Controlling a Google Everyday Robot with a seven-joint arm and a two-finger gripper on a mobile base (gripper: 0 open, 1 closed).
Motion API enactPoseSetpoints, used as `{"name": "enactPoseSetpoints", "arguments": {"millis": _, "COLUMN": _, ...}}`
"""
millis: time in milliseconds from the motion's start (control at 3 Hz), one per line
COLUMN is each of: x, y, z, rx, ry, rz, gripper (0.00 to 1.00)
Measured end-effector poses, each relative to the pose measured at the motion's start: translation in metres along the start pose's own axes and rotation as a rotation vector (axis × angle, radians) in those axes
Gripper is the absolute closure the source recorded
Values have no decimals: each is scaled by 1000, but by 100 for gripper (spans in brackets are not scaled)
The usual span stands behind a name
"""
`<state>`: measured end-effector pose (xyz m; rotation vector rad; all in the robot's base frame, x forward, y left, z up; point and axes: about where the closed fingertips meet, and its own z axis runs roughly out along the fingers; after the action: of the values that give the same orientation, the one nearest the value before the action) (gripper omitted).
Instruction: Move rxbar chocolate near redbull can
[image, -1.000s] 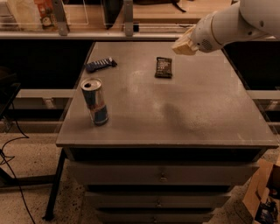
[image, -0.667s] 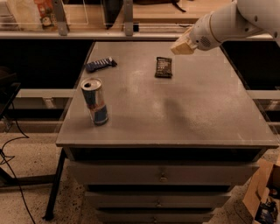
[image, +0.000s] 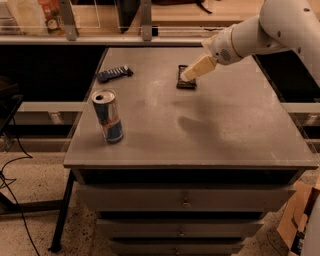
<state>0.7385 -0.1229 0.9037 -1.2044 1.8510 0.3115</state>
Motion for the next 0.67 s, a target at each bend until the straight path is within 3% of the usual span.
{"name": "enactPoseSetpoints", "arguments": {"millis": 667, "x": 21, "y": 1, "z": 29, "rx": 18, "ry": 8, "rz": 86, "gripper": 0}}
